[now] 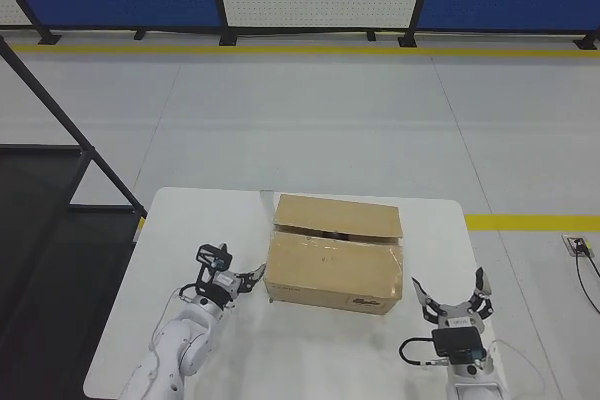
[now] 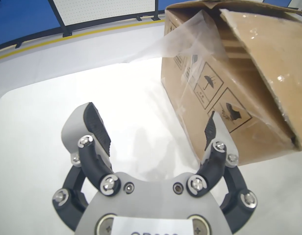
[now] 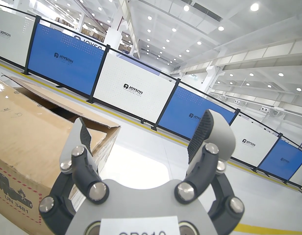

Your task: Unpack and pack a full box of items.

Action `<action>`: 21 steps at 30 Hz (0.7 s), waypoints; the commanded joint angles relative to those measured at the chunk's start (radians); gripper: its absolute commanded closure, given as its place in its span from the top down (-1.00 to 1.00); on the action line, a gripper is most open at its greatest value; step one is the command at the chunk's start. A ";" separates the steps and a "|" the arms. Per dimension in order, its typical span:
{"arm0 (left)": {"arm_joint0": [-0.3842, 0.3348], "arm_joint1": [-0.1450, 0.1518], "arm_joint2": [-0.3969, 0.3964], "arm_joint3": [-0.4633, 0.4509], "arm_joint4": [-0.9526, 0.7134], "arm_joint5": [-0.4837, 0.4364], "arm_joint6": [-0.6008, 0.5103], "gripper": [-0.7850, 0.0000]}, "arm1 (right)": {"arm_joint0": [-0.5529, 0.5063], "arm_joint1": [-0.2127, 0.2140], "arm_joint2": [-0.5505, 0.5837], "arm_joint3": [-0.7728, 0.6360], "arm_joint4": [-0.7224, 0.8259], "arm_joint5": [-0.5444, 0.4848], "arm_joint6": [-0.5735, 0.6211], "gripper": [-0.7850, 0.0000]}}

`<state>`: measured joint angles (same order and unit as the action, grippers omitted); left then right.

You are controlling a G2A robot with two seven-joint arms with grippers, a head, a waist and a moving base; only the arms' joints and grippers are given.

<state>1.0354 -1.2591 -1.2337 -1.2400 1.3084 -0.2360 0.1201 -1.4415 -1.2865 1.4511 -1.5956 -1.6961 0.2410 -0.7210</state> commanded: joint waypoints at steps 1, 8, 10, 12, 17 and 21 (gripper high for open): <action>0.001 -0.001 0.010 0.001 0.010 -0.016 0.010 1.00 | -0.005 0.000 0.003 0.002 0.004 0.000 -0.004 1.00; 0.024 0.001 0.017 -0.017 0.032 -0.047 0.015 1.00 | -0.008 -0.002 0.007 0.008 0.010 -0.004 -0.010 1.00; 0.033 0.002 0.019 -0.032 0.032 -0.058 0.016 1.00 | -0.007 -0.002 0.007 0.008 0.010 -0.007 -0.012 1.00; 0.042 0.003 0.021 -0.050 0.039 -0.066 0.015 1.00 | -0.005 -0.003 0.007 0.008 0.007 -0.008 -0.012 1.00; 0.063 0.005 0.021 -0.089 0.059 -0.074 0.009 1.00 | 0.000 -0.004 0.007 0.007 0.003 -0.013 -0.011 1.00; 0.063 0.008 -0.003 -0.083 0.053 -0.044 0.001 1.00 | 0.000 -0.004 0.009 0.008 0.003 -0.015 -0.015 1.00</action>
<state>1.1016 -1.2518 -1.2262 -1.3299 1.3719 -0.2938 0.1234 -1.4407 -1.2908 1.4595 -1.5882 -1.6937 0.2260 -0.7344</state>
